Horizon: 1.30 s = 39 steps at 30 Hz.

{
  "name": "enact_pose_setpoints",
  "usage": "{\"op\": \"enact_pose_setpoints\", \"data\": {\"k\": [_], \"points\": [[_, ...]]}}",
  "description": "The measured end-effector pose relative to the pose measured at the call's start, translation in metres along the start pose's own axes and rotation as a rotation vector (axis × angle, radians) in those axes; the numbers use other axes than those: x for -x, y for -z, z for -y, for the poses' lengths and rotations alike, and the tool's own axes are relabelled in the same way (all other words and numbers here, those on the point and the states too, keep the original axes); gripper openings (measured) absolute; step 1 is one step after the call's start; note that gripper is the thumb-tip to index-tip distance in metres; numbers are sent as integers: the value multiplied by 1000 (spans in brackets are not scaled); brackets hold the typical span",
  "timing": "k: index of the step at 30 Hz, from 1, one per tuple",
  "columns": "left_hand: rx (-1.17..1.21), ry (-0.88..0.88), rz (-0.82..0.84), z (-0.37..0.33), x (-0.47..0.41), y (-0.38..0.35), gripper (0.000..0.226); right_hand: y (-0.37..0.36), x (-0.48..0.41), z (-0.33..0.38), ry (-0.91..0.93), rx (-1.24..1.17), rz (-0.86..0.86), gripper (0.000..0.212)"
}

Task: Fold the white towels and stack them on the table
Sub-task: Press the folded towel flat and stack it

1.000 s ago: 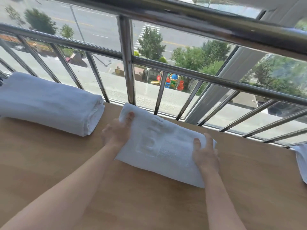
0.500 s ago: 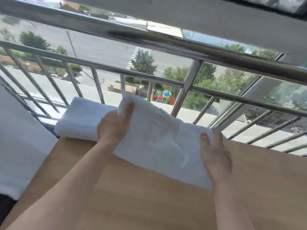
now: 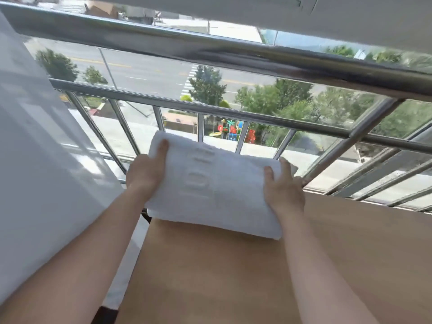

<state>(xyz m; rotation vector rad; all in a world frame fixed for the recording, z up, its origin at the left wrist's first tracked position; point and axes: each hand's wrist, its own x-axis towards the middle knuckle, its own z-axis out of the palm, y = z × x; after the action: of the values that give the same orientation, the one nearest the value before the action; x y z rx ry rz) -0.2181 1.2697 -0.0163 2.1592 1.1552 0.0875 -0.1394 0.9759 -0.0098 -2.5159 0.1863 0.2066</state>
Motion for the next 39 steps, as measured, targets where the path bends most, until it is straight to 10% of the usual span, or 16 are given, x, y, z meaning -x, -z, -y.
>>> {"op": "enact_pose_setpoints", "data": {"k": [15,19,25,39], "points": [[-8,-30,6,19,-23,-37,98,-27,-15,-2,-99,153,-9,60],[-114,-447,-220,4,3,-36,66,-18,-4,14,-31,409,-84,58],[-371,-830,161,-34,52,-77,60,-43,13,30,313,438,6,56],[-507,-777,194,-34,47,-86,64,-48,18,13,375,377,57,67]]}}
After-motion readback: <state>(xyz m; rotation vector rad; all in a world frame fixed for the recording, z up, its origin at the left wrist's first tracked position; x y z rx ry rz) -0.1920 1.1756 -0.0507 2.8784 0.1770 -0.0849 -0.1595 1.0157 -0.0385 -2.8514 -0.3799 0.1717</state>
